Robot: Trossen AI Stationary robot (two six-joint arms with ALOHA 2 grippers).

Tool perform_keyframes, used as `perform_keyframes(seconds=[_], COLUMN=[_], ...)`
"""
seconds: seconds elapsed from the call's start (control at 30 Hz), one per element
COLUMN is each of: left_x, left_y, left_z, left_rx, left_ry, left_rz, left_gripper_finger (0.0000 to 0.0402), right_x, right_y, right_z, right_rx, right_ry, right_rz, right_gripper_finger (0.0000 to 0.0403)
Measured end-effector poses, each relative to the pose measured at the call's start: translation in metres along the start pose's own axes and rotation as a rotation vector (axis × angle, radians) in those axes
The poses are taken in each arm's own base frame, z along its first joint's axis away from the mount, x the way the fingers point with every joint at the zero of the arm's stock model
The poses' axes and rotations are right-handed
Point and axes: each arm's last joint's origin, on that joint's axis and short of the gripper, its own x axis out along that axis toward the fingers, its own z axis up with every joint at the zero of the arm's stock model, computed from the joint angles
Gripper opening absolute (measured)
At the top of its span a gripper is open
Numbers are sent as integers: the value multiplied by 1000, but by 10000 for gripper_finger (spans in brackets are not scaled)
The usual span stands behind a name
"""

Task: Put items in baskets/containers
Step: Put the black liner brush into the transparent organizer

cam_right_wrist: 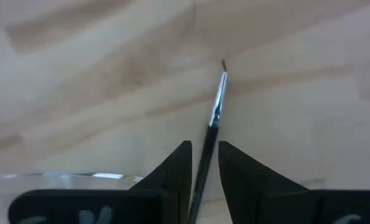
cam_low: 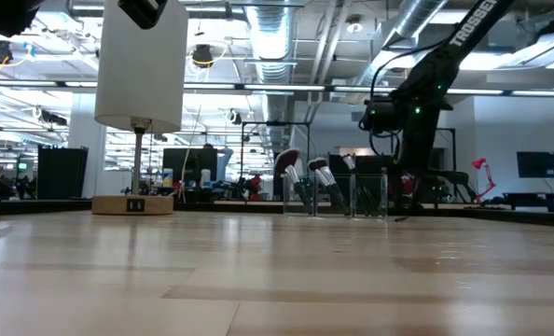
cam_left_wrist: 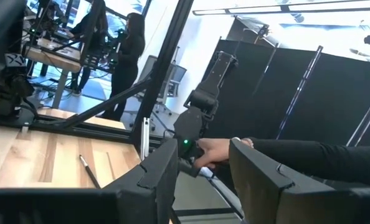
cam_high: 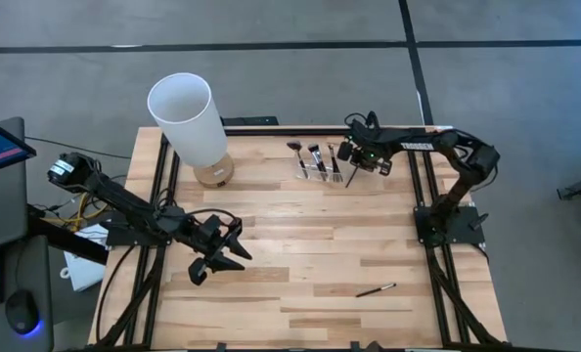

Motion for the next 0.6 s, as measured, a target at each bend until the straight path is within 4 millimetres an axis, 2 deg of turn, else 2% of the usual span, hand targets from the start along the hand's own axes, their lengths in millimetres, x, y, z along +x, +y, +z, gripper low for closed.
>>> perform_keyframes(seconds=[0.17,0.43,0.6], left_x=[0,0,0], left_y=[0,0,0], left_z=[0,0,0], left_rx=[-2,-13,-17], left_ry=[0,0,0], left_rz=[0,0,0], left_gripper_finger=[143,143,143], right_x=[-4,10,11], right_y=[-2,-3,-3], right_z=[4,3,3], right_rx=[13,9,-12], right_ry=[-10,7,11], right_rz=[0,-38,-57], right_gripper_finger=[70,70,70])
